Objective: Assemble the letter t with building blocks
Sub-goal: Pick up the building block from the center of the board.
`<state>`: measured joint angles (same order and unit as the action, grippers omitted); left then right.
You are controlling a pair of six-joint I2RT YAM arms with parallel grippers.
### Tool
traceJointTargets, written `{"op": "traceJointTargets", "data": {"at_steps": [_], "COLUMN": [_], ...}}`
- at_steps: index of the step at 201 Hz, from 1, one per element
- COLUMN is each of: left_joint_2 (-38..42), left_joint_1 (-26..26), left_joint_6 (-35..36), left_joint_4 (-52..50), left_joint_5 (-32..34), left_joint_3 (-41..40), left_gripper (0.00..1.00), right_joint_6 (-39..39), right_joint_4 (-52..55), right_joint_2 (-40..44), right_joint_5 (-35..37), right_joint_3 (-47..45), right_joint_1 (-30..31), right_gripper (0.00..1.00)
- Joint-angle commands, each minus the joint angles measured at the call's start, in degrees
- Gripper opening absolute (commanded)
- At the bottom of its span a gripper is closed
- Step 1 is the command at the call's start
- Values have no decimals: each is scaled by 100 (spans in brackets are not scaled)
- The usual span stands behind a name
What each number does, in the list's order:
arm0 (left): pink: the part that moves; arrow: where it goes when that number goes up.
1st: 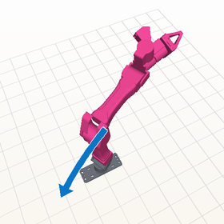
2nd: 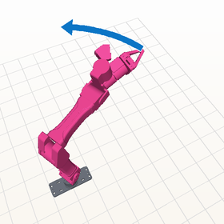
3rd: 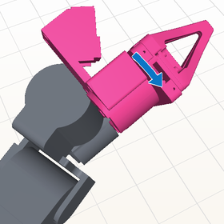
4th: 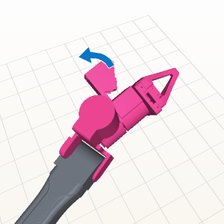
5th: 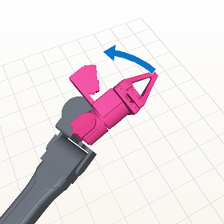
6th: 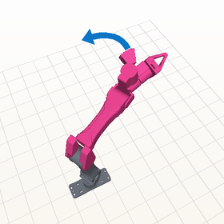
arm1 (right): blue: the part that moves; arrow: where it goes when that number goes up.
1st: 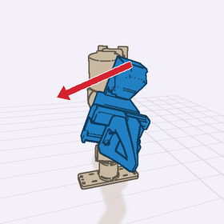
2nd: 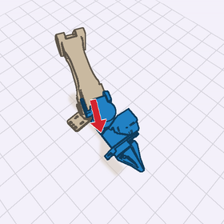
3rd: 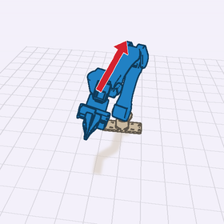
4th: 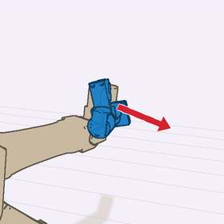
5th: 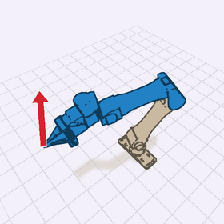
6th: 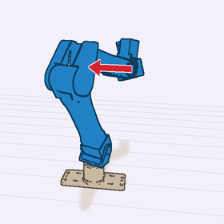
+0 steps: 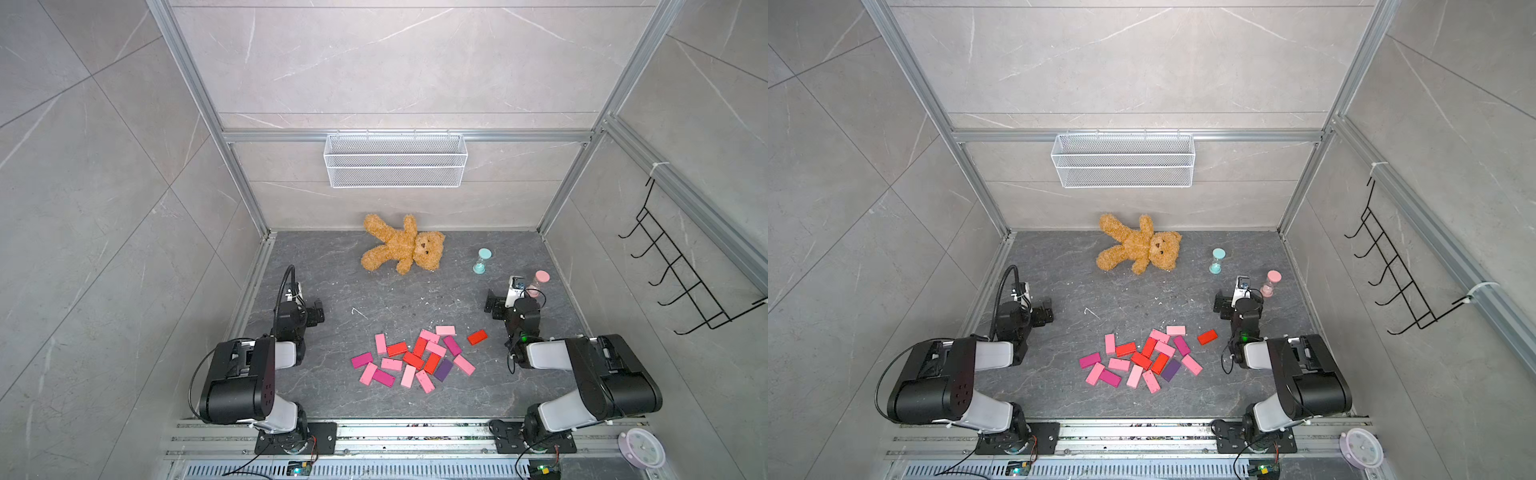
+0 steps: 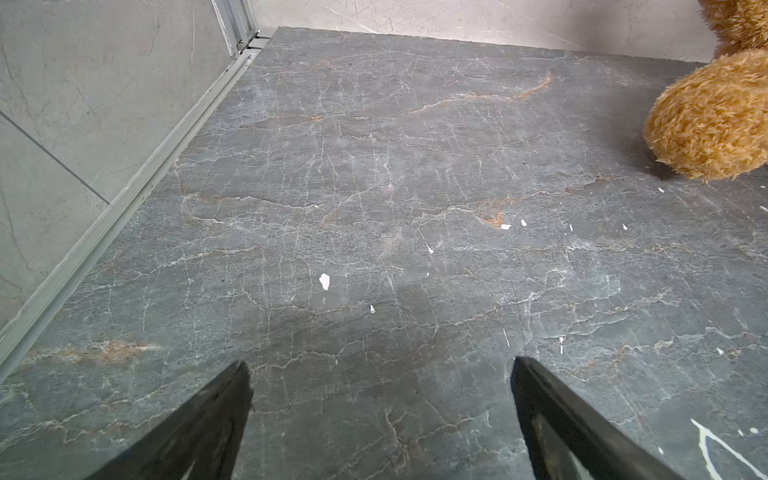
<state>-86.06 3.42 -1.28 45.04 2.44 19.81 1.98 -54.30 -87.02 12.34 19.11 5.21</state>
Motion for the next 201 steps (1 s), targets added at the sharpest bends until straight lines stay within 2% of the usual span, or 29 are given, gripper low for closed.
{"op": "traceJointTargets", "data": {"at_steps": [1,201], "left_joint_2": [19,19], "left_joint_1": [22,18], "left_joint_6": [63,59], "left_joint_4": [126,123], "left_joint_5": [-59,-54], "left_joint_3": [171,168], "left_gripper": [100,100], "right_joint_6": [49,92], "right_joint_4": [-74,25], "right_joint_2": [-42,-38], "right_joint_5": [-74,-205], "right_joint_3": [-4,40], "right_joint_1": [13,-49], "right_gripper": [100,100]}}
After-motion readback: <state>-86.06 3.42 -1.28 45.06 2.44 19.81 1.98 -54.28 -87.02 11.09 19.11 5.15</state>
